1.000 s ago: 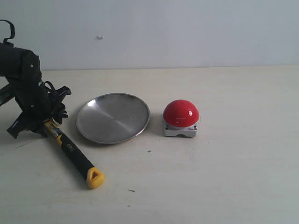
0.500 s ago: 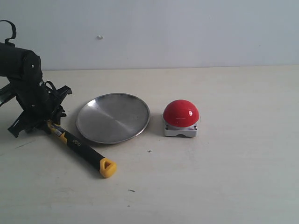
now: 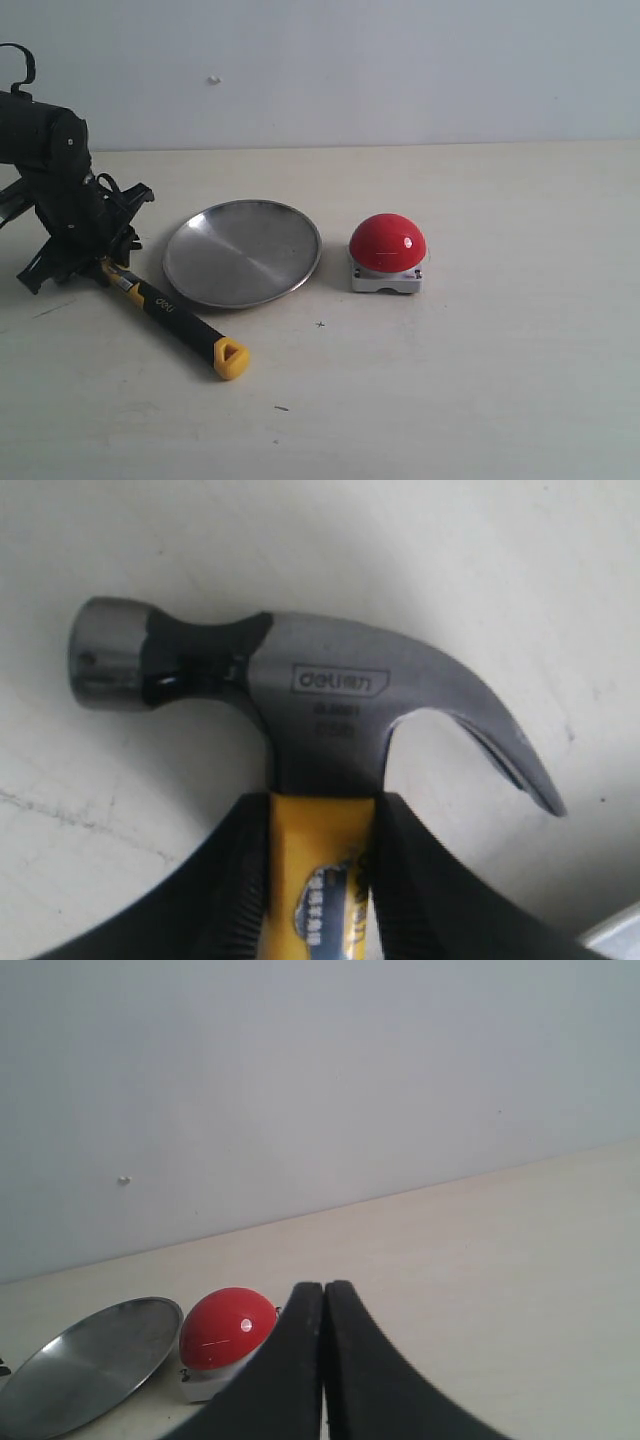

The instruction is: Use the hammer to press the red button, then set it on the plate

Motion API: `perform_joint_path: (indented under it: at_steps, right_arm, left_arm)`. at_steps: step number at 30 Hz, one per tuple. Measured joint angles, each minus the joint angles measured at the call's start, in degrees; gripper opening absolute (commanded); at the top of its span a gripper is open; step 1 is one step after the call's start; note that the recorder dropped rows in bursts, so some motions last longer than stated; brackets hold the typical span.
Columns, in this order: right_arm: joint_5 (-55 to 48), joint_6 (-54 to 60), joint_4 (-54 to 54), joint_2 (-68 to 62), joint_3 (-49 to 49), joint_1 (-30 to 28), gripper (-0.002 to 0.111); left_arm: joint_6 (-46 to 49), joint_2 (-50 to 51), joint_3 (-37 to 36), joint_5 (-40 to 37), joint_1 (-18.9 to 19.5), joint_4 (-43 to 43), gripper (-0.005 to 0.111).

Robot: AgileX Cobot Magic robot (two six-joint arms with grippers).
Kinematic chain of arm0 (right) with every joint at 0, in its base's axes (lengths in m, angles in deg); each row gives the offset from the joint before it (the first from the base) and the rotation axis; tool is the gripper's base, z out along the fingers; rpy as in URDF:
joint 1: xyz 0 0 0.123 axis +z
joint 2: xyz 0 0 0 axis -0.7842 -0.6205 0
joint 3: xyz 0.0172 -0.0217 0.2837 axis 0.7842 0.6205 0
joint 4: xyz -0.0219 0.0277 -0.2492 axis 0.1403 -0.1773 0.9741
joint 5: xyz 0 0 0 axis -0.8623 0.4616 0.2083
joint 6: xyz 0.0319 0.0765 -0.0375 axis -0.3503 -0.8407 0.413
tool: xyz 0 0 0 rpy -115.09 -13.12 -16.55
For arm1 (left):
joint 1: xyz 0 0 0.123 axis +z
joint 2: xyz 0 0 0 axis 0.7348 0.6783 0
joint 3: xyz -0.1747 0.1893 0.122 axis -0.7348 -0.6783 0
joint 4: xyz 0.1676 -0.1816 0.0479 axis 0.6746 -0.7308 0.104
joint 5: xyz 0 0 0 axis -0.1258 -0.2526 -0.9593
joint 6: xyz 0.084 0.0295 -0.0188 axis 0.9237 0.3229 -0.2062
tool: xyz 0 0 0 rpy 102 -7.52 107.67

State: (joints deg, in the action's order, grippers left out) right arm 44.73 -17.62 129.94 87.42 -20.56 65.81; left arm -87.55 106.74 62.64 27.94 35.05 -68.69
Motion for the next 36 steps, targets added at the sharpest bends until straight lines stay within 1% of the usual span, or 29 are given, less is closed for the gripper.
perform_joint_path:
  at_steps: [23,27,36]
  right_arm:
    - [0.0,0.0,0.0,0.0,0.0,0.0,0.0]
    - [0.0,0.0,0.0,0.0,0.0,0.0,0.0]
    - [0.0,0.0,0.0,0.0,0.0,0.0,0.0]
  left_arm:
    - [-1.0,0.0,0.0,0.7,0.0,0.1,0.022]
    - [5.2,0.1,0.0,0.7,0.0,0.2,0.022]
    - [21.9,0.6,0.3,0.0,1.1,4.5,0.022]
